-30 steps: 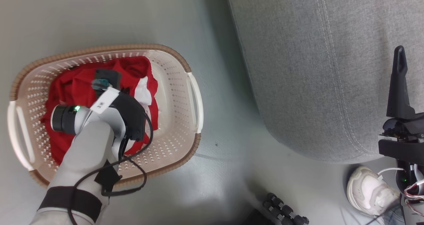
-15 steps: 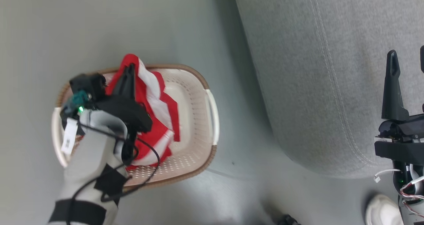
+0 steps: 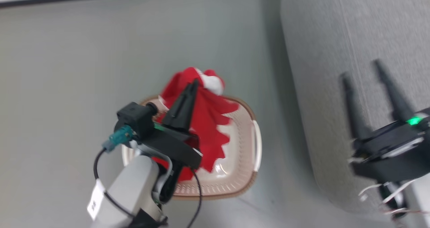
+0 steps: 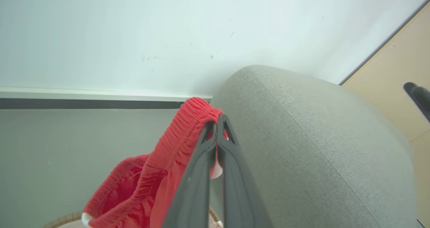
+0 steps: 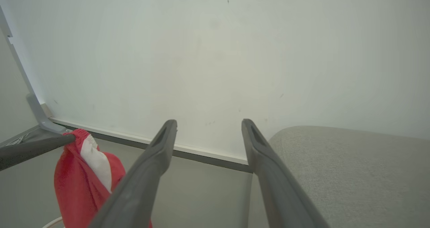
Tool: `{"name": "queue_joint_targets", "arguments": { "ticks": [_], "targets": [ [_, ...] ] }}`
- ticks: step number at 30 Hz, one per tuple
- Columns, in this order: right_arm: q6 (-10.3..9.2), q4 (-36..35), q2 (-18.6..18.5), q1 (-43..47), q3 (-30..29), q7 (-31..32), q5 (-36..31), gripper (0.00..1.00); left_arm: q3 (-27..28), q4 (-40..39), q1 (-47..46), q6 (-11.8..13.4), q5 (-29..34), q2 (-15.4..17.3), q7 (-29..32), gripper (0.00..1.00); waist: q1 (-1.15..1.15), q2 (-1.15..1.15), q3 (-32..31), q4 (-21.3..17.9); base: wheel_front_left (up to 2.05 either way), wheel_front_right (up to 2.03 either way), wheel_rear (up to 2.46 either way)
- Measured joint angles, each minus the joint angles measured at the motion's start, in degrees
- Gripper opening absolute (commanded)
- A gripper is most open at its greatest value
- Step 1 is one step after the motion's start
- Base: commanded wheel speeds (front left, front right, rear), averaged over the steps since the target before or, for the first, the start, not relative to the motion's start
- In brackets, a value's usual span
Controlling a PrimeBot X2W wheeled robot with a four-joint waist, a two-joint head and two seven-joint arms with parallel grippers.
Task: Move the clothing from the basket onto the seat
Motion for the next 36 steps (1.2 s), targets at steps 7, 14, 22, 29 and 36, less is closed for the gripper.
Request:
{"name": "queue_joint_targets", "arguments": {
  "ticks": [7, 14, 22, 29, 36],
  "targets": [
    [0.01, 1.2, -2.1, 0.1, 12.9, 0.0, -0.4, 1.00, -4.1, -10.1, 3.6, 0.0, 0.7, 0.1, 0.0, 0.00, 0.00, 0.00, -6.2, 4.1, 0.00, 0.00, 0.00],
    [0.01, 4.3, -2.0, -0.9, 22.4, 0.0, -0.4, 1.00, -8.6, -15.2, 4.7, -0.4, 1.1, 0.2, 1.8, 0.00, 0.00, 0.00, -12.7, 7.0, 0.00, 0.00, 0.00],
    [0.01, 8.2, -1.1, -1.8, 26.8, 0.0, 0.4, 1.00, -11.8, -18.8, 9.5, -0.4, 0.6, 0.3, 6.5, 0.00, 0.00, 0.00, -20.2, 8.6, 0.00, 0.00, 0.00],
    [0.01, 10.3, 0.8, 2.5, 28.2, 0.0, 2.7, 0.00, -13.4, -25.2, 15.1, 1.0, -0.7, 1.1, 10.0, 0.06, -0.01, 0.00, -26.1, 9.1, 0.00, 0.00, 0.00],
    [0.00, 8.3, 0.7, 4.8, 25.6, 0.0, 4.1, 0.00, -11.2, -26.1, 19.7, 3.9, -1.3, 4.4, 11.2, 1.00, 0.00, 0.00, -29.2, 7.8, 0.00, 0.00, 0.00]
  ]
}}
